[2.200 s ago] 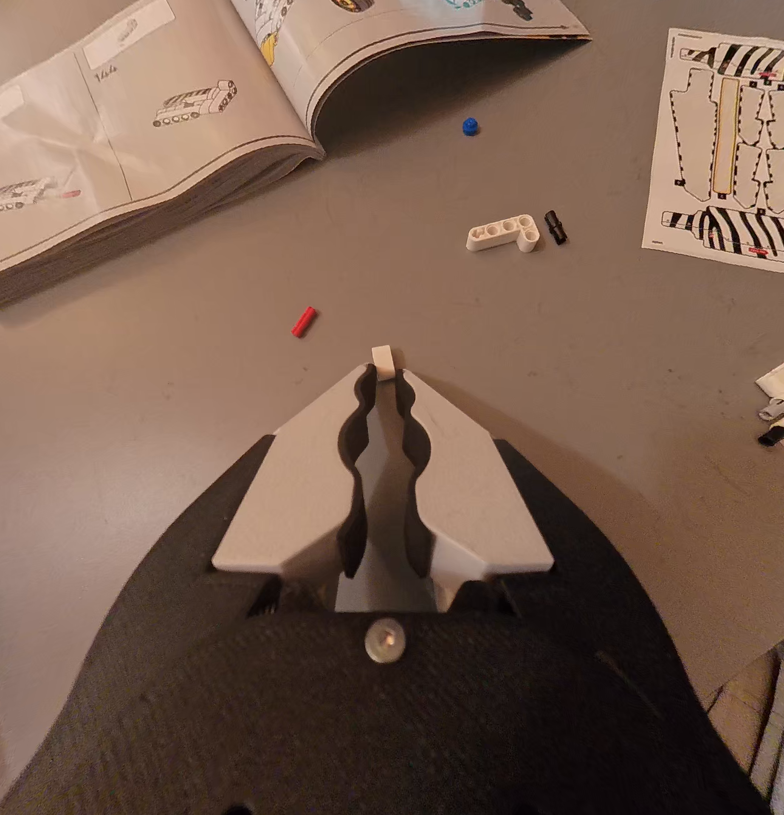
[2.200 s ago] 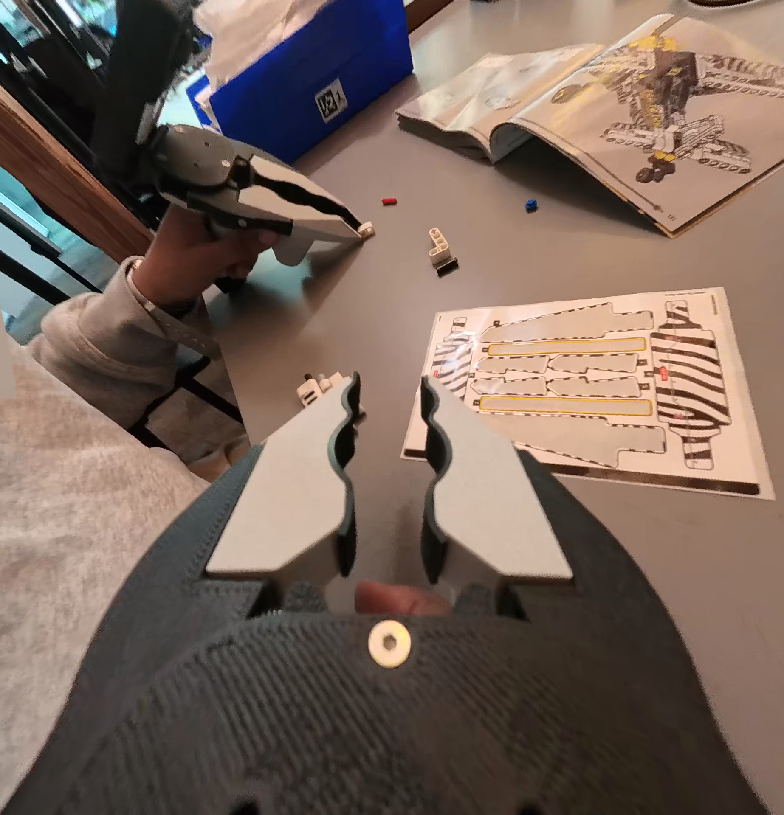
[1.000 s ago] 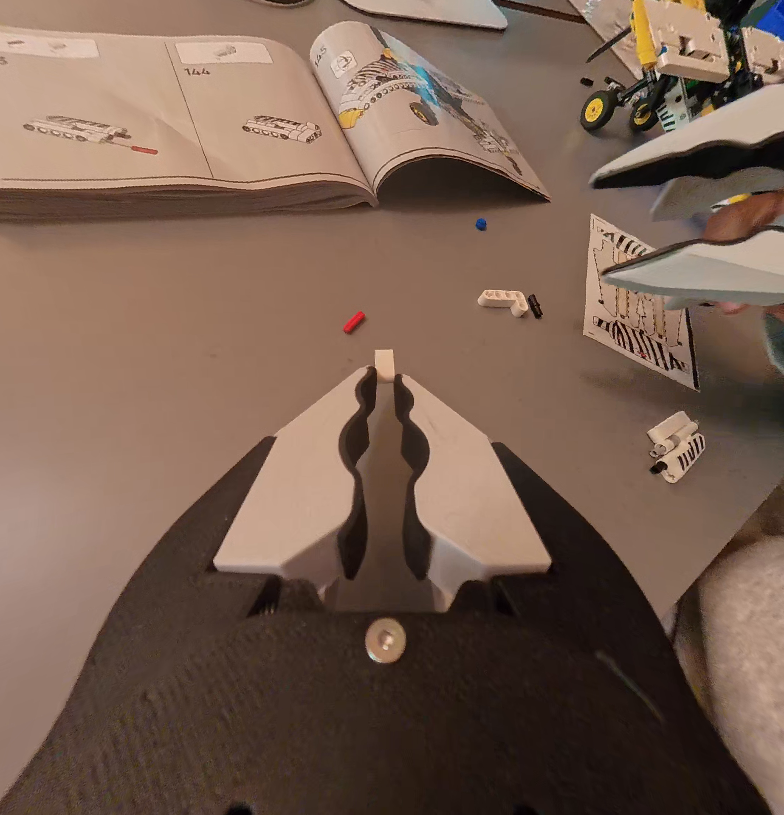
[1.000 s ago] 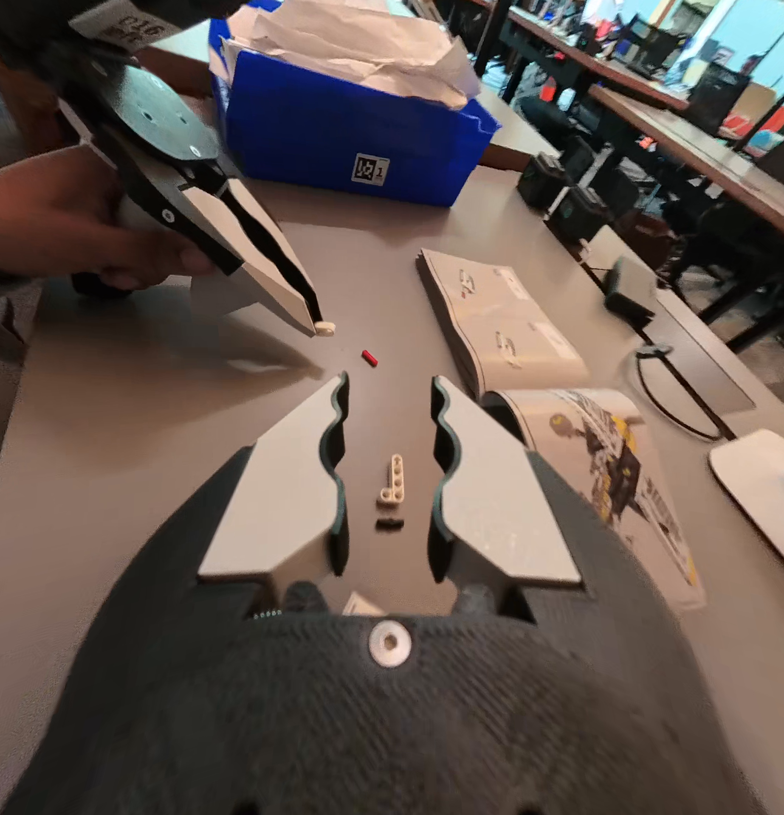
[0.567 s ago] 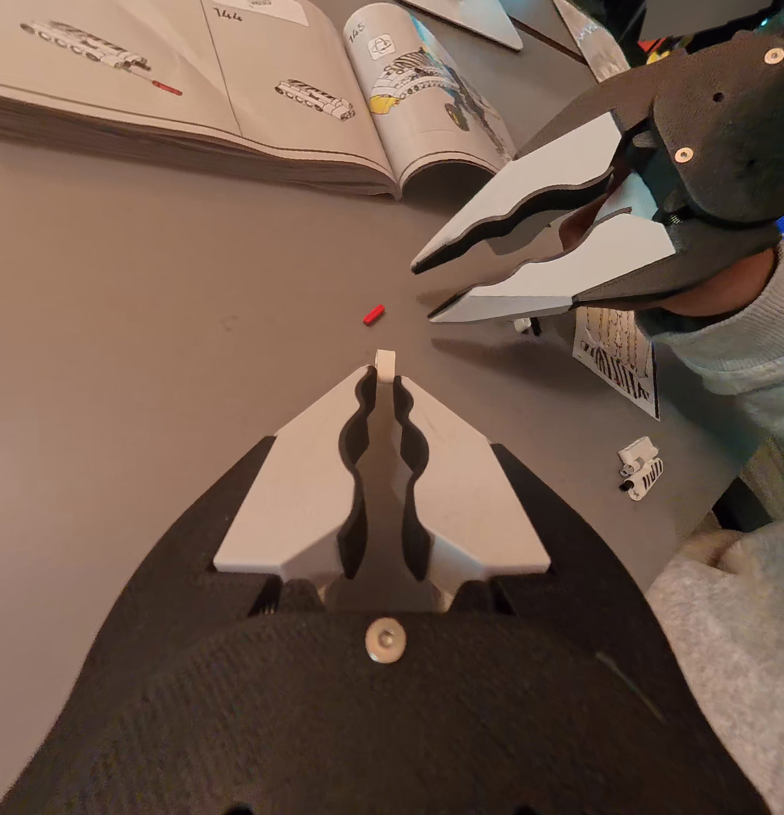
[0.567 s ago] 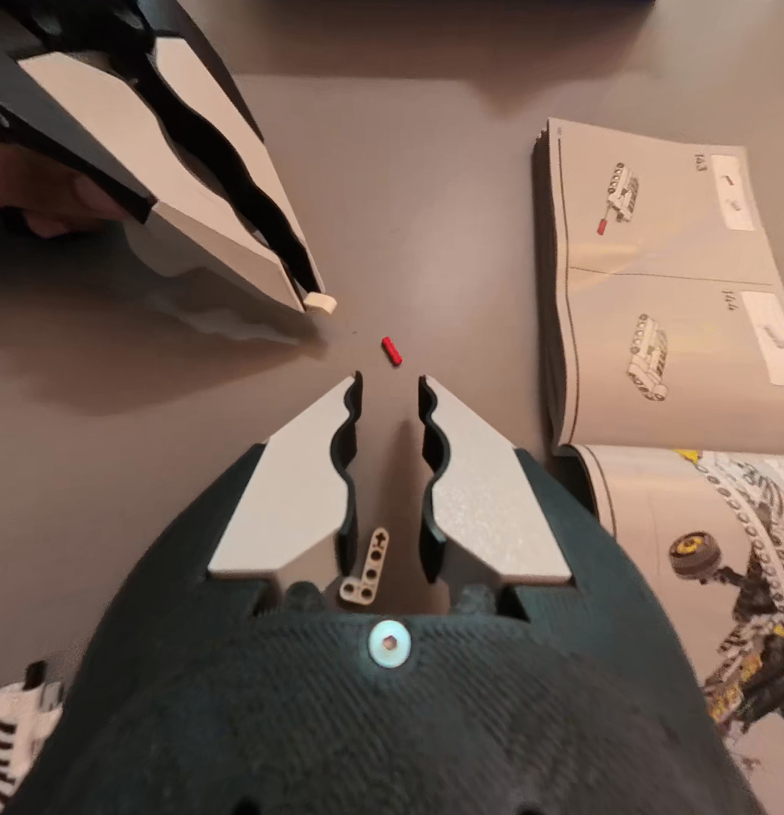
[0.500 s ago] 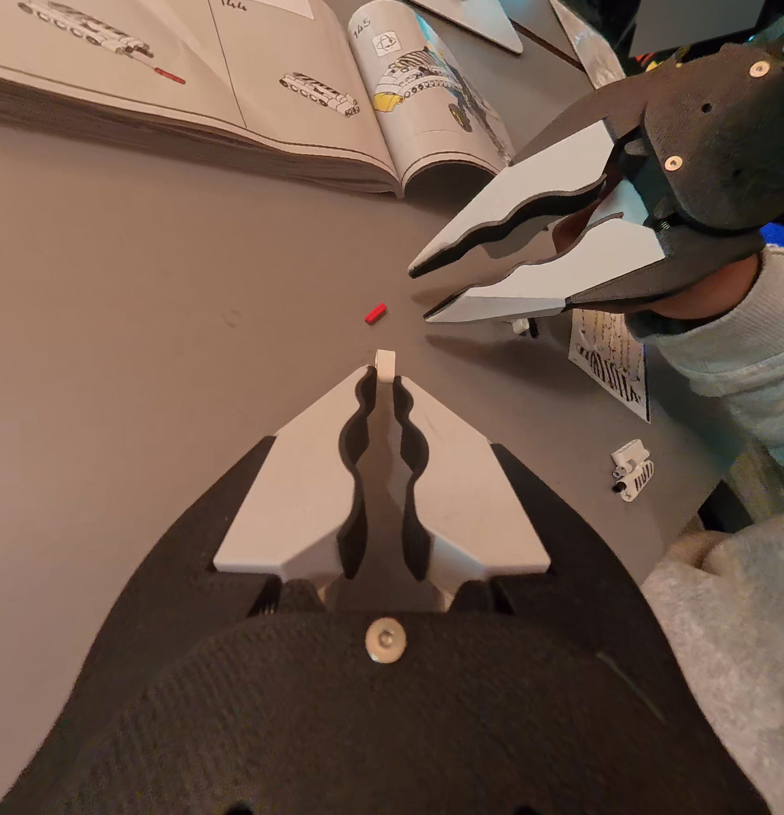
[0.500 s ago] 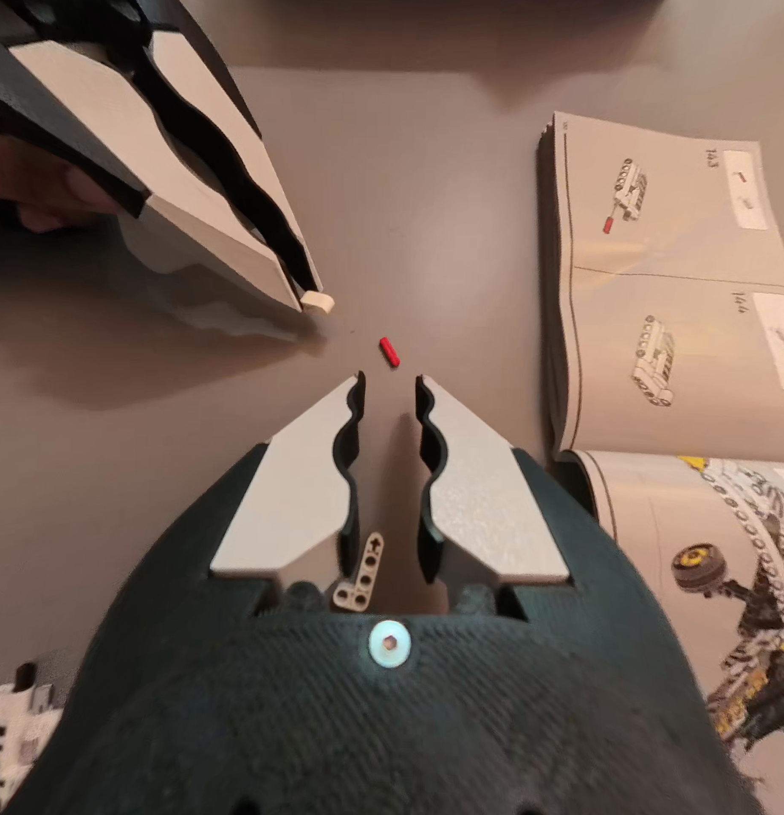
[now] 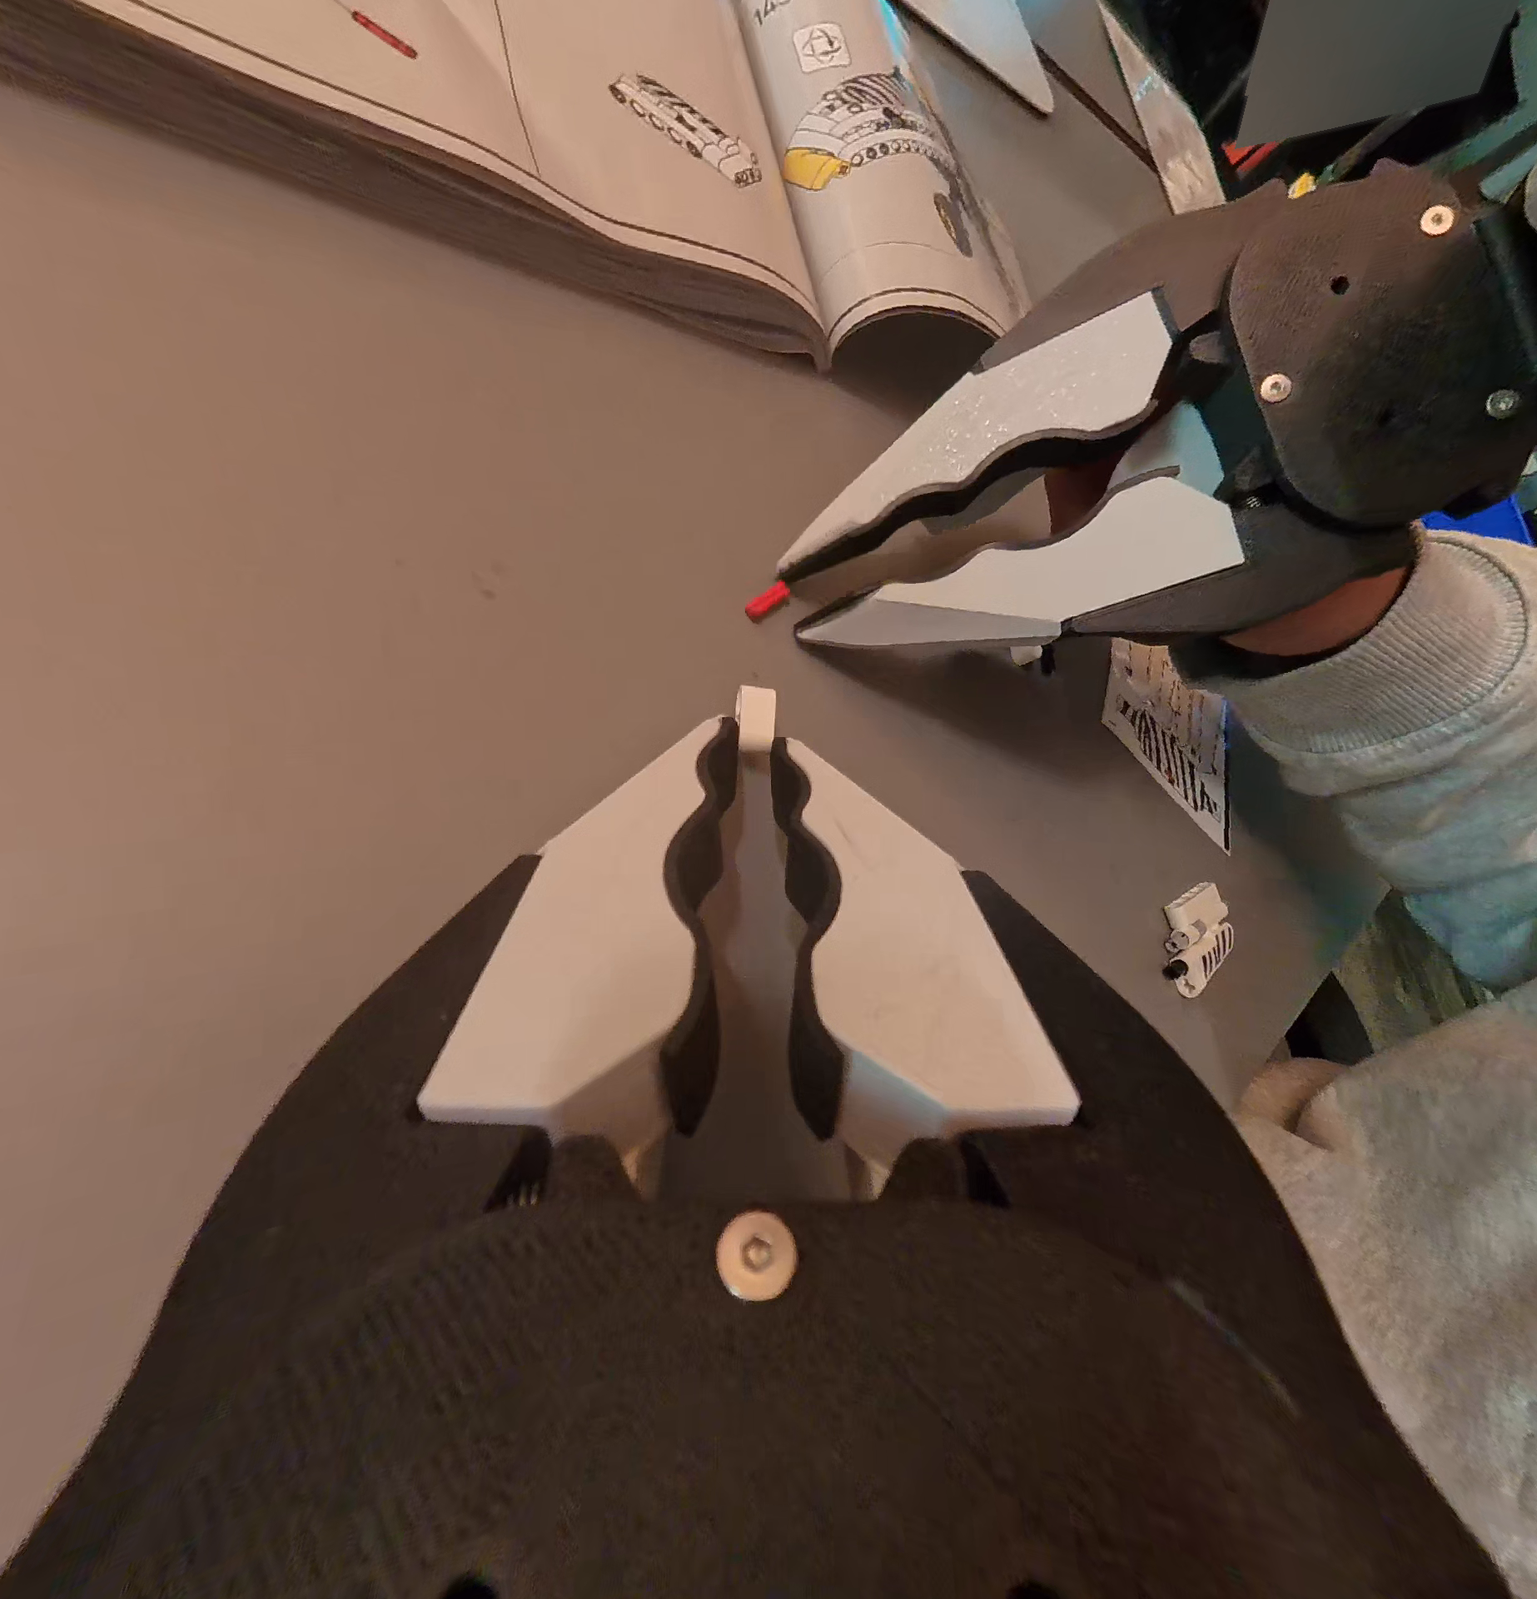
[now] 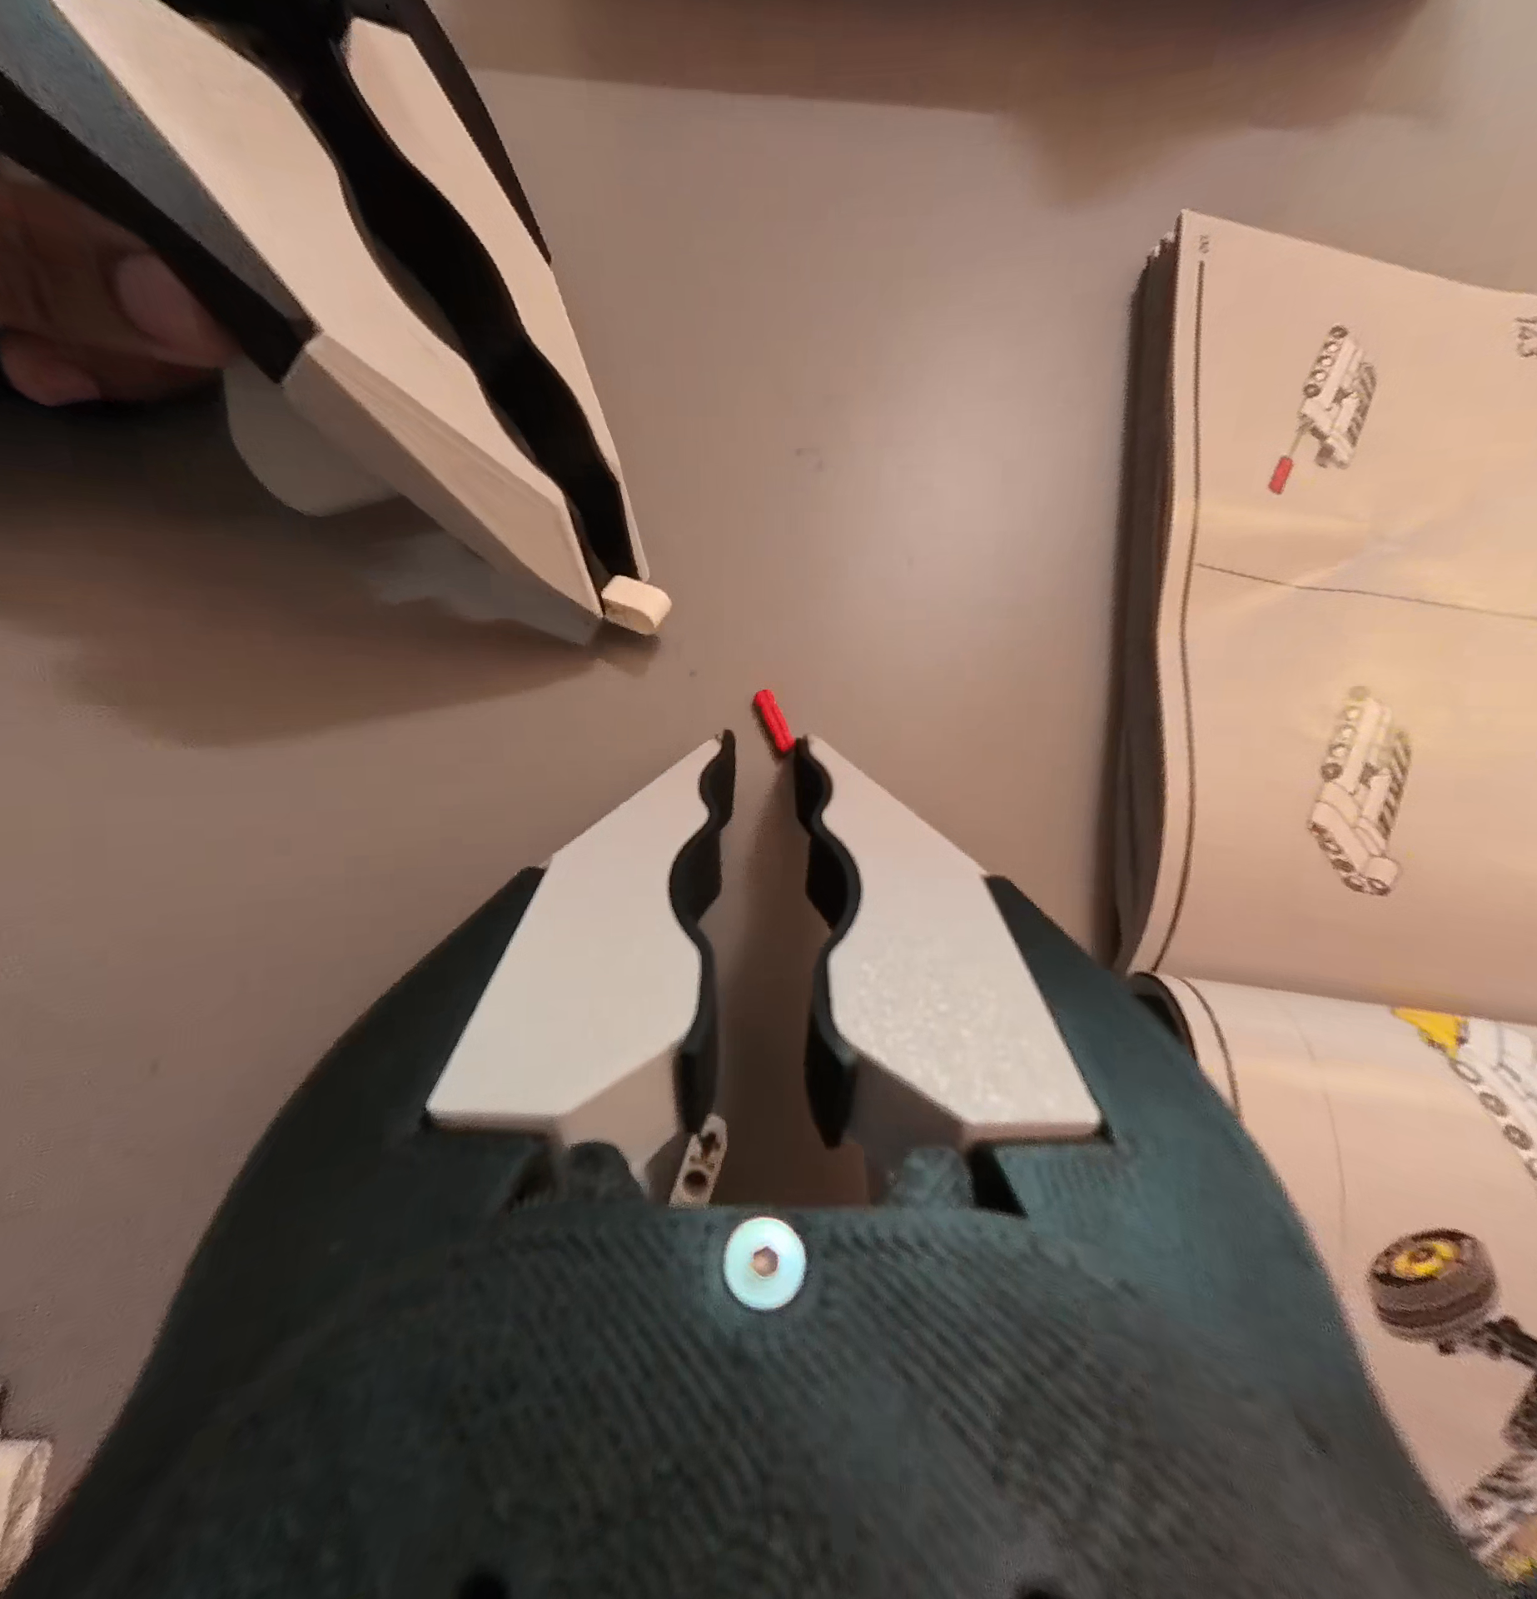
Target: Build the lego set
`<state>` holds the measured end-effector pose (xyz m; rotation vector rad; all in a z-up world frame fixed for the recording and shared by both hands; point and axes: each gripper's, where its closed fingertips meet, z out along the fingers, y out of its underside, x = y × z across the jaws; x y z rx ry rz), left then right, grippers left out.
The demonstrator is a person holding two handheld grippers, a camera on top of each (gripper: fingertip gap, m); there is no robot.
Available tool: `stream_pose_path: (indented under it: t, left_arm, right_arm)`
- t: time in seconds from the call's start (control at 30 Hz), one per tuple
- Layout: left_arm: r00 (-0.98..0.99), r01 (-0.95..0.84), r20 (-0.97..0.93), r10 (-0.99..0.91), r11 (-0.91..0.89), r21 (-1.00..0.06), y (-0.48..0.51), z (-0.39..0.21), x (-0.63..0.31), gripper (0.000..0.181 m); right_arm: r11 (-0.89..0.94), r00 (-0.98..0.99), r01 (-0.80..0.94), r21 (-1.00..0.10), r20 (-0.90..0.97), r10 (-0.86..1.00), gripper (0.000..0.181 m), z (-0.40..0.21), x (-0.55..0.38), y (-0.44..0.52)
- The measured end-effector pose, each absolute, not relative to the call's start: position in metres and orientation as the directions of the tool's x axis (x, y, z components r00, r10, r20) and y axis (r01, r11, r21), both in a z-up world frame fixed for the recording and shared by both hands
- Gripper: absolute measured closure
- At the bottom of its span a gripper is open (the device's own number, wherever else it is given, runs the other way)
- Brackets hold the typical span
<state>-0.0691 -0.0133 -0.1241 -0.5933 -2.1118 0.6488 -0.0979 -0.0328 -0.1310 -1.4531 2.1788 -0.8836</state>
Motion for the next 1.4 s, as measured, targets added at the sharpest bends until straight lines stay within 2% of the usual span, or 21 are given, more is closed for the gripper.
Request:
stream_pose_path:
  t: [0.13,0.43,0.57,0.7,0.8,0.83,0.9,1.13,1.27,1.4]
  left_arm:
    - [-0.522,0.183,0.596,0.610,0.763,-0.620,-0.011,-0.123,-0.071,0.175]
    - [-0.461,0.158,0.674,0.577,0.801,-0.578,-0.008,-0.121,-0.072,0.174]
    - [-0.459,0.147,0.685,0.566,0.809,-0.570,-0.009,-0.121,-0.072,0.174]
    - [-0.461,0.142,0.686,0.563,0.810,-0.569,-0.009,-0.121,-0.072,0.174]
    - [-0.456,0.136,0.694,0.556,0.815,-0.564,-0.009,-0.121,-0.071,0.175]
    - [-0.454,0.134,0.698,0.554,0.817,-0.561,-0.009,-0.121,-0.071,0.175]
    - [-0.445,0.133,0.706,0.552,0.820,-0.557,-0.009,-0.120,-0.072,0.174]
    - [-0.384,0.200,0.724,0.573,0.817,-0.541,0.013,-0.120,-0.084,0.174]
    - [-0.332,0.278,0.730,0.597,0.802,-0.529,0.044,-0.120,-0.106,0.174]
    - [-0.240,0.328,0.778,0.580,0.803,-0.497,0.075,-0.116,-0.129,0.164]
  right_arm:
    - [0.270,-0.387,-0.672,-0.689,0.016,-0.922,0.181,-0.131,-0.095,-0.028]
    - [0.277,-0.414,-0.661,-0.698,0.031,-0.910,0.181,-0.127,-0.096,-0.028]
    - [0.315,-0.442,-0.640,-0.701,0.000,-0.897,0.166,-0.126,-0.096,-0.030]
    - [0.340,-0.457,-0.654,-0.676,-0.005,-0.890,0.164,-0.132,-0.094,-0.033]
    - [0.338,-0.459,-0.652,-0.678,-0.002,-0.889,0.169,-0.132,-0.091,-0.034]
    - [0.342,-0.459,-0.650,-0.679,-0.008,-0.888,0.177,-0.132,-0.089,-0.034]
    - [0.358,-0.474,-0.642,-0.678,-0.016,-0.881,0.178,-0.132,-0.089,-0.034]
    - [0.440,-0.518,-0.550,-0.710,-0.123,-0.847,0.179,-0.113,-0.099,0.000]
    - [0.480,-0.590,-0.505,-0.718,-0.119,-0.799,0.179,-0.105,-0.123,0.037]
    - [0.536,-0.683,-0.432,-0.725,-0.125,-0.720,0.179,-0.107,-0.153,0.077]
